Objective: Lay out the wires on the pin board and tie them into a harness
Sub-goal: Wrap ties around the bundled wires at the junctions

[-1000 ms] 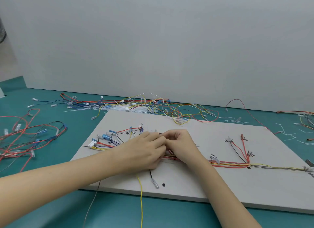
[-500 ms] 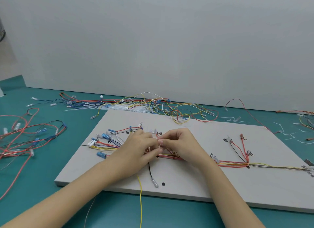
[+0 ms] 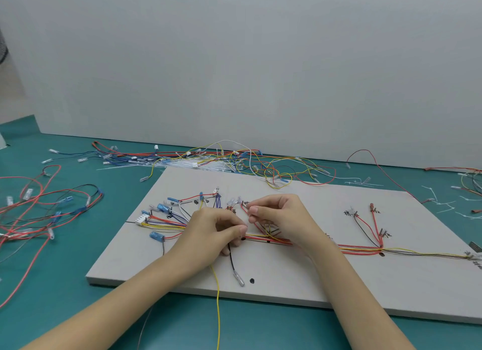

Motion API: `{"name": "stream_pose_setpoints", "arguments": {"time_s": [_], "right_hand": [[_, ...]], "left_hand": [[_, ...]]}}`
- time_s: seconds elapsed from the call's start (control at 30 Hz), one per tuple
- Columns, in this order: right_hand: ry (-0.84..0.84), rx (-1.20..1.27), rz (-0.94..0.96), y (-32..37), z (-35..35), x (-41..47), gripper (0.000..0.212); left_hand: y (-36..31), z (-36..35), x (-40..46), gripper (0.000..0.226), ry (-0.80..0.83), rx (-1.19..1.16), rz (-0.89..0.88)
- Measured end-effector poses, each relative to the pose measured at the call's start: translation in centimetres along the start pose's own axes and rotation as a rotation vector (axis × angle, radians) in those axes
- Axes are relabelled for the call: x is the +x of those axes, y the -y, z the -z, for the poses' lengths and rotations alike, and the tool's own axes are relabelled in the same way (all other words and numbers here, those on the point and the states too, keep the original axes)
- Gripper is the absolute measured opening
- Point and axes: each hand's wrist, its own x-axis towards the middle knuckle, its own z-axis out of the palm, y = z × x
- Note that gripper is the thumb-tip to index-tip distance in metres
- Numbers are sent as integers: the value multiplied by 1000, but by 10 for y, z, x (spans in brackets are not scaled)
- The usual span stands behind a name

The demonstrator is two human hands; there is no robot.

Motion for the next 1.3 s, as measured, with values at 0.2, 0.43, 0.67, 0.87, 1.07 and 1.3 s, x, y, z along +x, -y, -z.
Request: {"name": "stream_pose_setpoints", "arguments": {"time_s": [0.2,0.43,0.67,0.87,1.07,1.3], "right_hand": [[-11,-13,-5,2,-4,-2,9],[-2,144,-105,3,-6,-4,12],[79,272,-135,4,-9,-6,14],[128,217,-100,5,-10,-7,19],[139,179,-79,3,-12,-7,19],[152,154,-67,2,-12,-6,20]], "left_hand": [[2,-1,2,13,-20,-151,101],[0,-2,5,15,27,-231,143],[-2,-2,7,16,34,-262,197],[-2,-3,6,20,30,-281,219],[-5,-1,5,18,47,-277,222],[-7,-3,2,17,25,-284,239]]}}
